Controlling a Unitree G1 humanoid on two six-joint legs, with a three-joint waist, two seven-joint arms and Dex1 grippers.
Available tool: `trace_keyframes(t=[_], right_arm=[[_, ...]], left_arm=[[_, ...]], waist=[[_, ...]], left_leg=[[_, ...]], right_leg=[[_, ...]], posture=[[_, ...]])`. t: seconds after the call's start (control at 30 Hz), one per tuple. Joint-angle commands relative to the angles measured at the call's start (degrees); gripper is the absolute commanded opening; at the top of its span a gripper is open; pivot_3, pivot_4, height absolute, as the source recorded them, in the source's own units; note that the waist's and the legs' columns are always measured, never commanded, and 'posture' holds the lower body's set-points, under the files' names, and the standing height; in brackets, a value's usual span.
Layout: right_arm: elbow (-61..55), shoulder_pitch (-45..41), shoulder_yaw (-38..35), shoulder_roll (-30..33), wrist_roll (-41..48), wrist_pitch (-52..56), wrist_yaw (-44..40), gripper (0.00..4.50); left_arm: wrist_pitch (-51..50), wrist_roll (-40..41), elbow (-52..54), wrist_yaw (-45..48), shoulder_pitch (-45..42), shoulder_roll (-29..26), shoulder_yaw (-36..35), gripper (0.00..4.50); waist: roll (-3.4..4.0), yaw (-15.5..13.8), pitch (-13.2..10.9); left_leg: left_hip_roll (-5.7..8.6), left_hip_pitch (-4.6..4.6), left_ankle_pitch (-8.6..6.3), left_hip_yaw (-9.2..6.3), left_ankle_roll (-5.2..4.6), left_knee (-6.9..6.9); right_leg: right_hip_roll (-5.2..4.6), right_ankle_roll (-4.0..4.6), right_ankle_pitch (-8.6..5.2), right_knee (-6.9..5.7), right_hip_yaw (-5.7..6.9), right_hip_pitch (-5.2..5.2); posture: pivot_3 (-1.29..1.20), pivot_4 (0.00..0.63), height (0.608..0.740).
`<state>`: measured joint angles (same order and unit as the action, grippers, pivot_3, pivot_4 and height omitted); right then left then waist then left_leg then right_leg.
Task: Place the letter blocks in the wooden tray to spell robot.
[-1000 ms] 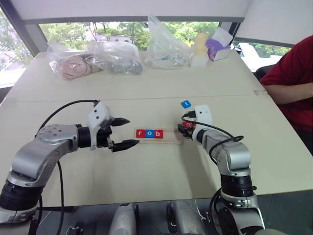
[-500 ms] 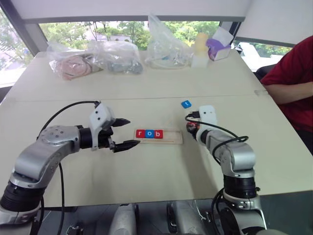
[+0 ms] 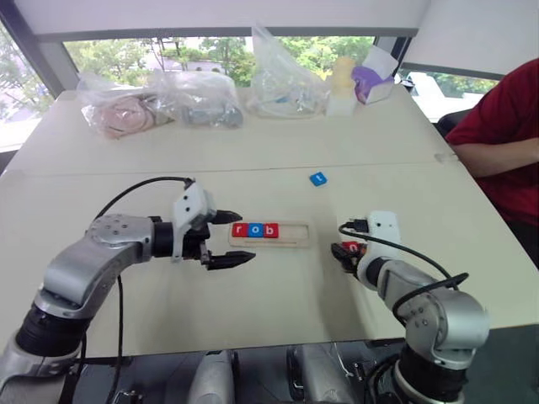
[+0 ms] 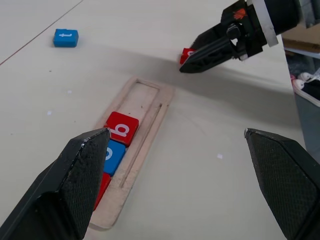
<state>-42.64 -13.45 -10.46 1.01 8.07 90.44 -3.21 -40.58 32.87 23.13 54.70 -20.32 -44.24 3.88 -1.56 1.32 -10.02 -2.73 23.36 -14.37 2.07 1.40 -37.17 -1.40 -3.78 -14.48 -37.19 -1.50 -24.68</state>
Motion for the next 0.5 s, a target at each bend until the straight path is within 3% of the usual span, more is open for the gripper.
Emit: trace_keyframes(t=[0.03,0.17,0.37,0.5], right_arm=[[-0.8,0.3,-0.4,0.3,0.9,-0.6,-1.2,4.45],[0.4,1.3,0.8,11.5,3.2,-9.5,-8.7,4.45],[15.3,6.3,0.9,40.0,10.8,-41.3,-45.5,4.45],[28.7,6.5,4.0,46.5,9.6,-61.1,-58.9,4.45]], left_arm=[[1.3,-0.5,0.3,0.7,-0.6,-0.1,-0.2,4.5],[1.6,-0.4,0.0,1.6,-0.1,-0.5,-0.8,4.5],[-0.2,3.1,2.5,6.5,2.5,-5.9,-4.7,4.5],[-3.2,7.2,6.2,7.1,6.1,-9.1,-8.9,4.5]], waist=[[0.0,-0.1,0.0],[0.03,-0.3,0.0],[-0.02,-0.3,-0.1],[-0.05,0.1,-0.1]], left_leg=[[0.0,0.0,0.0,0.0,0.0,0.0],[0.05,0.04,0.0,0.03,0.0,-0.02],[0.09,0.03,-0.01,0.08,-0.02,0.04],[0.02,-0.04,-0.05,0.04,-0.08,0.07]], right_leg=[[-0.02,0.0,0.0,0.0,0.0,0.01],[-0.11,0.0,-0.02,0.07,0.0,0.01],[-0.1,-0.04,-0.05,0.2,-0.03,0.04],[0.02,-0.07,-0.07,0.17,-0.01,0.07]], posture=[[0.0,0.15,0.738],[0.0,0.15,0.738],[0.0,0.15,0.738],[0.0,0.15,0.738]])
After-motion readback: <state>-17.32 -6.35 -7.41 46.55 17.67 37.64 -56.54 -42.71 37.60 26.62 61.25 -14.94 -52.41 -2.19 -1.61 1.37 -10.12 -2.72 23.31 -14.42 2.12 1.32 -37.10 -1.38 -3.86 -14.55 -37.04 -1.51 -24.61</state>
